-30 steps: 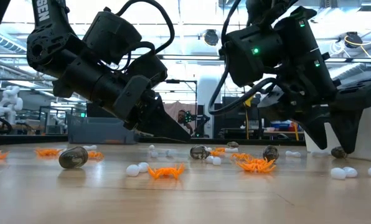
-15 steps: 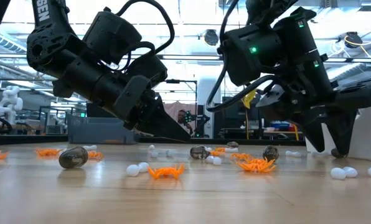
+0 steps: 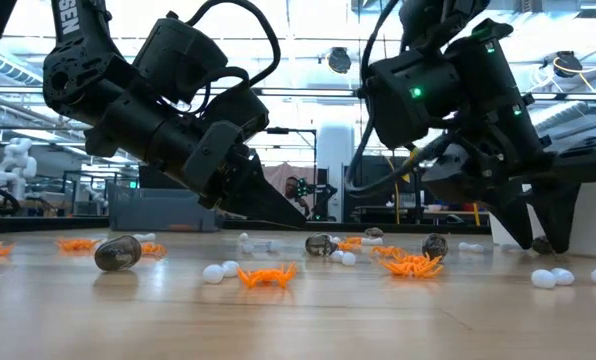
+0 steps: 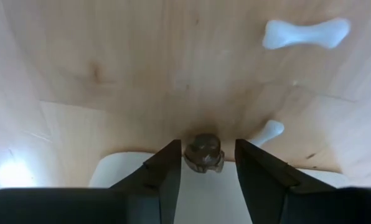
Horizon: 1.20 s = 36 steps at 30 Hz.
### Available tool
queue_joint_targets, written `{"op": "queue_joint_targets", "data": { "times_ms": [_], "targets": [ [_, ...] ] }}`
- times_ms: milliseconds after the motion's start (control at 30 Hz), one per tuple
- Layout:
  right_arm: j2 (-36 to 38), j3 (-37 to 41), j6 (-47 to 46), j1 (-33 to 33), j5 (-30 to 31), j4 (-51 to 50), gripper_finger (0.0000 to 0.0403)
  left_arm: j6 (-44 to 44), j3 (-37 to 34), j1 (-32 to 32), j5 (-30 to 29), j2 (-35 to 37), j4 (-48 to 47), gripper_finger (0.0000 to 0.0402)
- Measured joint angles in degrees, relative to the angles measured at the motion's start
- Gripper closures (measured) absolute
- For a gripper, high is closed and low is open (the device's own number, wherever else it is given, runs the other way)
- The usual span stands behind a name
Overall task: Sort Halloween decoration
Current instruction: Put the black skull toy into the white bin
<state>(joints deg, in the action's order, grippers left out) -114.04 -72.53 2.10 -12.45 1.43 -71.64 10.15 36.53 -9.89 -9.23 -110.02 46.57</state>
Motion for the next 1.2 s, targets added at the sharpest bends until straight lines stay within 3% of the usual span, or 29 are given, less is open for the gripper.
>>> {"op": "queue_joint_targets", "data": {
  "times_ms": [167, 433, 733, 1200],
  "targets": [
    [0.0, 0.4, -0.4, 0.0, -0.1, 0.6, 0.029, 0.0, 0.0, 0.0, 0.0, 0.0, 0.0, 0.0402],
    [0.1, 0.4, 0.3, 0.0, -0.2, 2.4, 0.0377, 0.0, 0.0, 0.0, 0.0, 0.0, -0.1, 0.0402],
    [0.4, -0.1, 0.1, 0.0, -0.2, 2.6, 0.0382, 0.0, 0.0, 0.0, 0.0, 0.0, -0.6, 0.0402],
    [0.4, -8.9, 1.6, 0.0, -1.6, 2.4, 0.0402, 0.0, 0.0, 0.0, 0.0, 0.0, -0.9, 0.0402]
  ]
}}
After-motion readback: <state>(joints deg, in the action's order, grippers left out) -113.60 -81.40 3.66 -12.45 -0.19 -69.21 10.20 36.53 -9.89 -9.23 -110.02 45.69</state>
